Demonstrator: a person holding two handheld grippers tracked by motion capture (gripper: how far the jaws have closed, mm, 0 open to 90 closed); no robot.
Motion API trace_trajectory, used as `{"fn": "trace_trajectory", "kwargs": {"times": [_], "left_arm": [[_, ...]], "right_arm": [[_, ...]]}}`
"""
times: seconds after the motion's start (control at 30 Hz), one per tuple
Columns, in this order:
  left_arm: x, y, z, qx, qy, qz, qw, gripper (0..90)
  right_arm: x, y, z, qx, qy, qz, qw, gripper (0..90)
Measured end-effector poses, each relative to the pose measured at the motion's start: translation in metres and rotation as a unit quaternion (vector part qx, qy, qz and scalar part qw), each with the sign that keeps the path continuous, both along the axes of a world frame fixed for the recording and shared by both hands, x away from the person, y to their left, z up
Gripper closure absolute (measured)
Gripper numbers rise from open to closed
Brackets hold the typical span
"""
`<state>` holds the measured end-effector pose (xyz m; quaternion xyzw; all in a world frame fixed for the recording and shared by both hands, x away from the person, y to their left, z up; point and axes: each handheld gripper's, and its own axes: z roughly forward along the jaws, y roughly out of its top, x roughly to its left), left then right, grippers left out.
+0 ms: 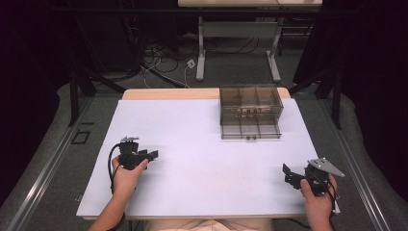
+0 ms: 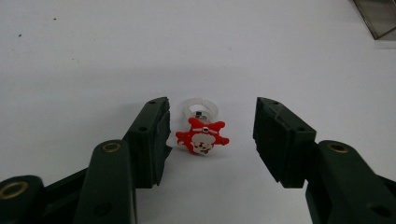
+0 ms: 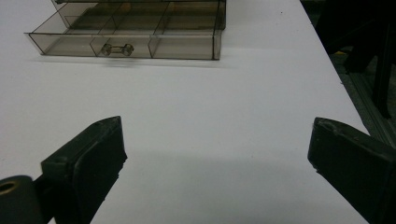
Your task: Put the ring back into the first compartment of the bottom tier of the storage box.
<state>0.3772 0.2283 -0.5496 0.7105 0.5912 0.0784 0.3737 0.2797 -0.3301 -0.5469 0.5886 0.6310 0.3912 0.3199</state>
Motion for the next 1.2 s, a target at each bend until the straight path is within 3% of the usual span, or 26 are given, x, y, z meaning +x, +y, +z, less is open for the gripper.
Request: {"fn": "trace_trajectory", "kwargs": {"times": [0.3, 0.6, 1.2], "left_arm": [[0.0001, 0.0003, -0.003, -0.003, 0.007, 0.011, 0.9999, 51.0], [0.0014, 0.0031, -0.0062, -0.022, 0.013, 0.018, 0.9995, 54.8], [0.001, 0.0027, -0.0064, -0.018, 0.016, 0.021, 0.9995, 63.6]], "right_arm": [[0.0005, -0.0006, -0.0009, 0.001, -0.003, 0.004, 1.0, 3.8], [0.0007, -0.0004, -0.0015, 0.003, 0.001, 0.002, 1.0, 3.9], [0.0008, -0.0009, -0.0017, 0.005, 0.003, 0.001, 1.0, 4.0]]}}
